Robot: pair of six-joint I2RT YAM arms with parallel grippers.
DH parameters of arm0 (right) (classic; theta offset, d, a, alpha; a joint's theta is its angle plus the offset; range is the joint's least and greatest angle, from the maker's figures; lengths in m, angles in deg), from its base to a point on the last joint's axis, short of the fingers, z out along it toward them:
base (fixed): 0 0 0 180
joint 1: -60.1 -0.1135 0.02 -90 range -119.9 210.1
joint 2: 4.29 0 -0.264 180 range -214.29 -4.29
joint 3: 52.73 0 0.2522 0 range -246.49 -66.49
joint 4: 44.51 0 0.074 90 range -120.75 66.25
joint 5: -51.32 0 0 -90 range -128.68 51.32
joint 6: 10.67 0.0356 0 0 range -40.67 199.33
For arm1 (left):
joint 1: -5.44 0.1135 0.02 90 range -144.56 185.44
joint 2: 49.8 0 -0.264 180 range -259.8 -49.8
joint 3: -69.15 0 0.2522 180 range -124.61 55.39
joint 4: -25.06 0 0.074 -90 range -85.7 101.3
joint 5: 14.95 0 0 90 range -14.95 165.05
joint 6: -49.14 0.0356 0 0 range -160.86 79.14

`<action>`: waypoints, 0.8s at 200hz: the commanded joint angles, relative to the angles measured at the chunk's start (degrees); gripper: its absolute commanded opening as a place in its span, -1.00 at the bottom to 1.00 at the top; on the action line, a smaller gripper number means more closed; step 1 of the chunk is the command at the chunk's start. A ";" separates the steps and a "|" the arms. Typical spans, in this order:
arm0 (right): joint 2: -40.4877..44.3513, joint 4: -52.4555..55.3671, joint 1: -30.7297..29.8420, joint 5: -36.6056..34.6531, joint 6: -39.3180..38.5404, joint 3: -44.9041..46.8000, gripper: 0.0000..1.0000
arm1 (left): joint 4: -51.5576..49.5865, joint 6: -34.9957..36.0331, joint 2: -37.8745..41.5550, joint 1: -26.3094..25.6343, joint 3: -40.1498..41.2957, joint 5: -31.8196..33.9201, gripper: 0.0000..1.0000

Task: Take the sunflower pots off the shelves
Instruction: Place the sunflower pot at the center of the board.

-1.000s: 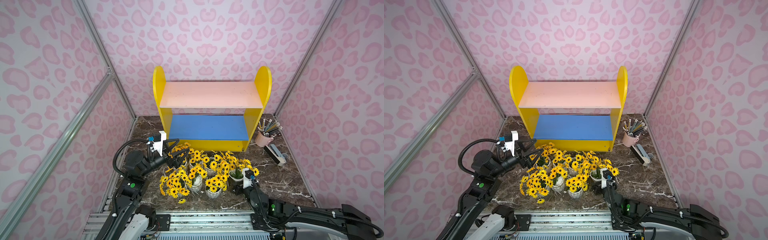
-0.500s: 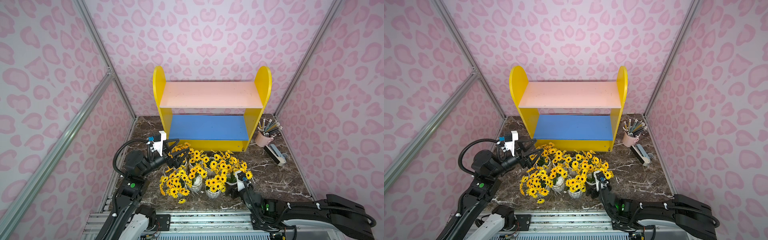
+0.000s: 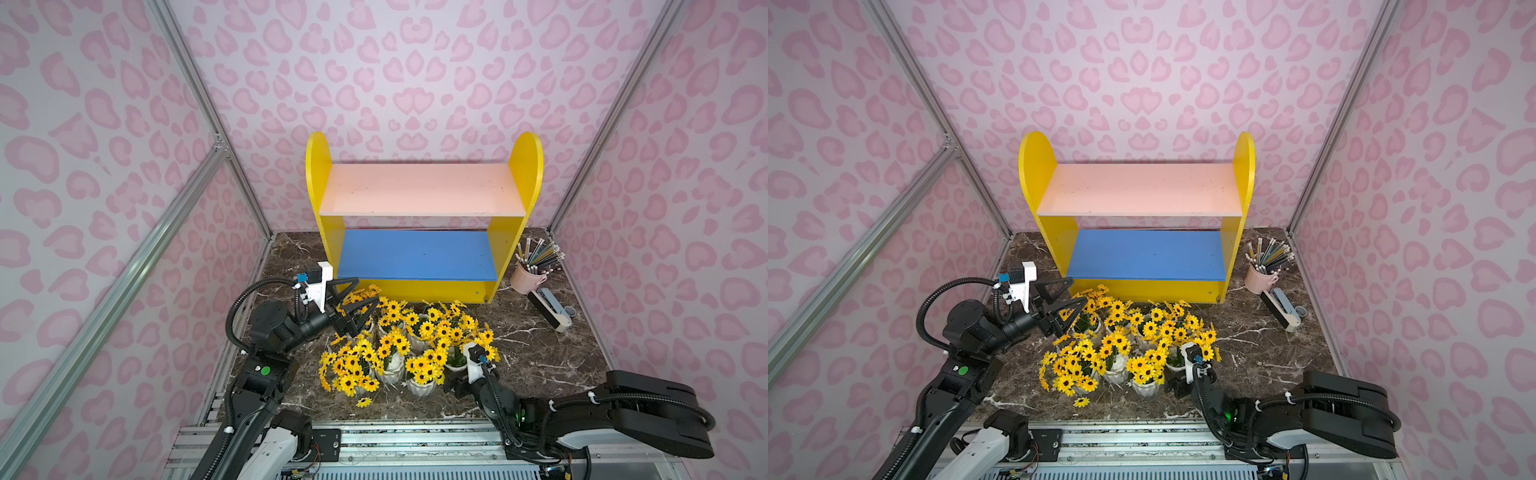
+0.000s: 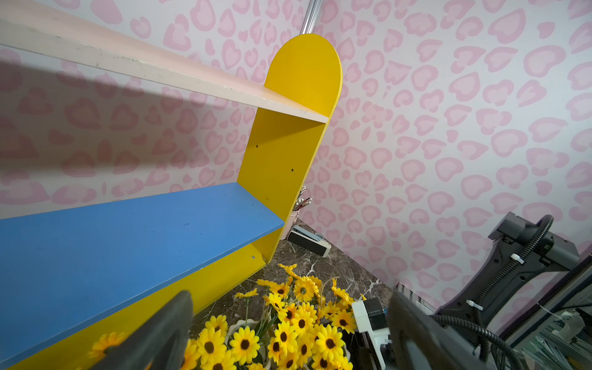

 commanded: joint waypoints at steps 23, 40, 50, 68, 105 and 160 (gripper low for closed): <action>-3.93 -1.81 -1.03 -0.16 -0.15 1.63 -1.00 | 2.29 0.27 -0.12 0.00 -0.08 0.05 0.93; -4.21 -0.70 -1.34 -0.86 0.69 1.62 -1.00 | 2.30 0.25 -0.06 -0.03 -0.05 0.05 0.93; -4.54 0.36 -1.53 -1.22 0.07 1.34 -1.00 | 2.30 0.25 -0.05 0.02 -0.06 0.11 0.93; -5.04 3.76 -1.95 -3.06 0.79 0.05 -1.00 | 2.45 0.19 -0.14 0.00 -0.01 0.26 0.93; -9.58 4.23 -5.52 -9.22 2.58 -0.98 -1.00 | 2.53 0.02 -0.14 -0.04 0.14 0.33 0.93; -13.85 13.96 -10.14 -18.26 10.26 -6.32 -0.74 | 2.50 0.05 -0.29 -0.05 0.12 0.44 0.93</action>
